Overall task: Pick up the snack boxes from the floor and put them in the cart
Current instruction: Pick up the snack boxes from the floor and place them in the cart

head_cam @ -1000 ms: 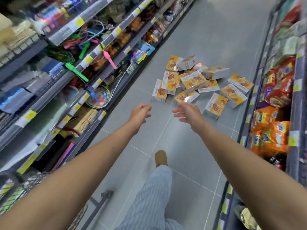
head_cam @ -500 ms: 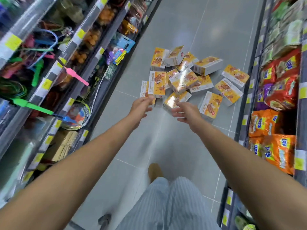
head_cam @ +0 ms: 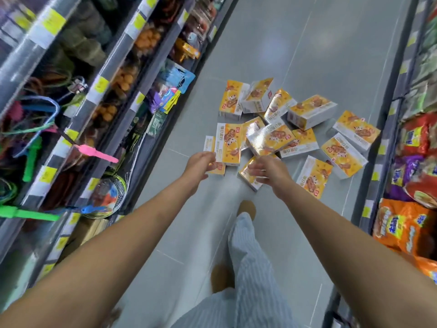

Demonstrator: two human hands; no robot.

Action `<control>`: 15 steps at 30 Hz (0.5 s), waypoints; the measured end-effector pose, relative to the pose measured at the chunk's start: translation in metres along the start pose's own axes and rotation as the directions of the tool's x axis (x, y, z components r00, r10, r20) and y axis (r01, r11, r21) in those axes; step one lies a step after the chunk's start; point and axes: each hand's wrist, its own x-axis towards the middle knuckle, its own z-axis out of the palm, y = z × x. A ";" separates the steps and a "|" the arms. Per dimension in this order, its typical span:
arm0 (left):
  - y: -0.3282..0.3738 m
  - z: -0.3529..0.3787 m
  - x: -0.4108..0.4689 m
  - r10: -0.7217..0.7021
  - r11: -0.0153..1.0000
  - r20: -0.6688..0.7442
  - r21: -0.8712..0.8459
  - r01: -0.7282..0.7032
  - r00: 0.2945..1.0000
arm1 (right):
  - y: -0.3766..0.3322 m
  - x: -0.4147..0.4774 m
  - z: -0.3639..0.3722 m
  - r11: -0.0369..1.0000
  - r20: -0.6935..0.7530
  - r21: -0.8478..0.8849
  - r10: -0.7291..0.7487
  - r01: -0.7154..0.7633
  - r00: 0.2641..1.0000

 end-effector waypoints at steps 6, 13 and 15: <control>0.040 0.025 0.088 -0.010 0.999 -0.041 0.043 0.012 0.999 | -0.048 0.085 0.004 0.999 0.012 -0.007 0.042 -0.042 0.999; 0.028 0.044 0.202 -0.107 0.993 -0.083 0.032 0.110 0.991 | -0.062 0.203 0.022 0.997 0.004 -0.062 0.056 -0.055 0.998; 0.018 0.048 0.237 -0.134 0.990 -0.078 0.036 0.137 0.988 | -0.055 0.233 0.028 0.995 0.011 -0.077 0.060 -0.059 0.998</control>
